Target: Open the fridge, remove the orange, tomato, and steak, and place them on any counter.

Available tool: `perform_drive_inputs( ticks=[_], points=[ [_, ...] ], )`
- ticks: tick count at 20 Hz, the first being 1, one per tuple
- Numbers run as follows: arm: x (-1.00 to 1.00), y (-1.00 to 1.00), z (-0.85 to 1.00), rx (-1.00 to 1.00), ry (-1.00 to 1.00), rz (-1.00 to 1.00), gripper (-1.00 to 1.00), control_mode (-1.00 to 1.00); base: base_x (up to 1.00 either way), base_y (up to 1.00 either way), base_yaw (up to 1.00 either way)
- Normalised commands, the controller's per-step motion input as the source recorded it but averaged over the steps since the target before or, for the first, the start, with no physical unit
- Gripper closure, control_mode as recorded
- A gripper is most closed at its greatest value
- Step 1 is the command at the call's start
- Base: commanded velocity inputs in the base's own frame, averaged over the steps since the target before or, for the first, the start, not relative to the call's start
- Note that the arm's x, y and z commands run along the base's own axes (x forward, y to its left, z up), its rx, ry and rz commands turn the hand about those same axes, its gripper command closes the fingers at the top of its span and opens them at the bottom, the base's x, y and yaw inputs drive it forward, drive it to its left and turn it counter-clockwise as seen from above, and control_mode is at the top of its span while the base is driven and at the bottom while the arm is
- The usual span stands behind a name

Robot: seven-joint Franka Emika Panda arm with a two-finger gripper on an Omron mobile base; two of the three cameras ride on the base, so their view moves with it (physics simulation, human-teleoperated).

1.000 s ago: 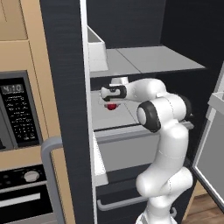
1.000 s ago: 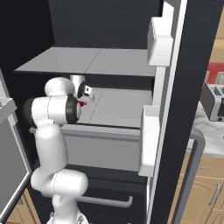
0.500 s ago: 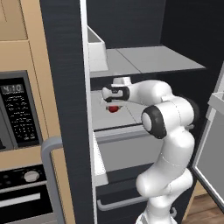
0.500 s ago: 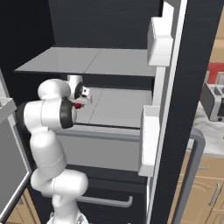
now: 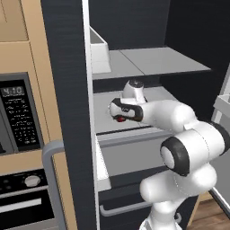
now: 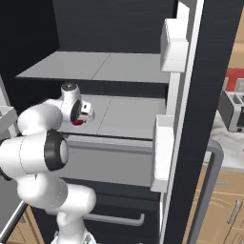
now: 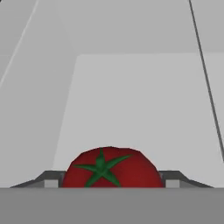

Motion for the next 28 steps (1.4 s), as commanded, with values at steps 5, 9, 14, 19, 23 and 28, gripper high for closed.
perform_drive_inputs(
  ticks=[5, 9, 14, 19, 23, 28],
  points=[
    [-0.6, -0.01, 1.0, -0.07, -0.24, 0.0, 1.0, -1.0, 0.0, 0.0, 0.0],
    [-0.69, 0.0, 0.96, -0.05, -0.2, 0.0, 1.0, -1.0, 0.0, 0.0, 0.0],
    [-0.92, -0.06, 0.93, -0.03, -0.16, 0.0, 1.0, -1.0, 0.0, 0.0, 0.0],
    [-0.94, -0.18, 0.98, 0.0, -0.06, 0.0, 1.0, -1.0, 0.0, 0.0, 0.0],
    [-1.0, -0.2, 0.66, 0.0, -0.01, 0.0, 1.0, -1.0, 0.0, 0.0, 0.0],
    [-0.96, -0.23, 0.13, 0.0, 0.09, 0.0, 1.0, -1.0, 0.0, 0.0, 0.0]
  ],
)
